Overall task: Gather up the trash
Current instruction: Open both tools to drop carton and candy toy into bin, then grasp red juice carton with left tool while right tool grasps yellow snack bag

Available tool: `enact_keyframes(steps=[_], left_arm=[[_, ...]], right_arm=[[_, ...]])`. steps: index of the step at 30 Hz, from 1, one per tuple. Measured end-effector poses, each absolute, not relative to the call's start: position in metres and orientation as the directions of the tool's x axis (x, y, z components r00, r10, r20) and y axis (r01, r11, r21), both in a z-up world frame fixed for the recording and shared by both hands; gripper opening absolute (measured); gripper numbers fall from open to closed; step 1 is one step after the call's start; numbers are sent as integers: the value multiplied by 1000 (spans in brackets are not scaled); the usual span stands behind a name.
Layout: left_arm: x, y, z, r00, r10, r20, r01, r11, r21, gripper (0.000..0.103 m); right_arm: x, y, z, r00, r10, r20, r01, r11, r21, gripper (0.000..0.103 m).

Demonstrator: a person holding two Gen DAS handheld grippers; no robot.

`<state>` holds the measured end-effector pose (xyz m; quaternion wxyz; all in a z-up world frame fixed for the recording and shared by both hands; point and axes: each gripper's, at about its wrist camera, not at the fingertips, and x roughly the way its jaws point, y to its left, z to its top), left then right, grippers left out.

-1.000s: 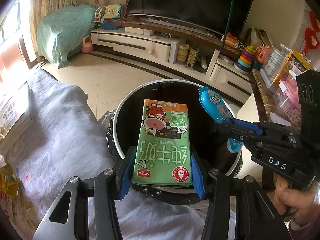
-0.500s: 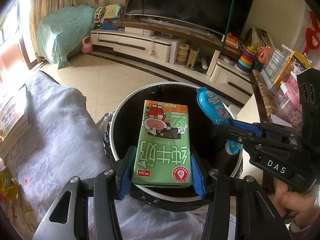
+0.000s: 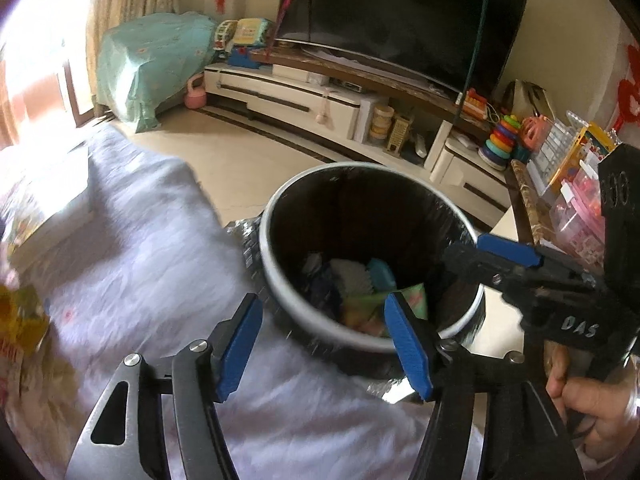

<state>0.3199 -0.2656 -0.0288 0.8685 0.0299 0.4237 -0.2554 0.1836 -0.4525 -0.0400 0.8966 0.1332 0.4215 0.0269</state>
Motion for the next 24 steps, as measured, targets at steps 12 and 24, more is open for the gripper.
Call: enact_keyframes(steps=[12,24], left_arm=[[251,-167,-37,563,-364,-742,325,923,-206,68],[208,-74,-33,619,-280,-734,145,959,-244,71]], right_arm=[[161,-388,-28,669,244,-702,-29,952,303,88],[162,-308,-43,611,343,-714,-137,933,331,92]])
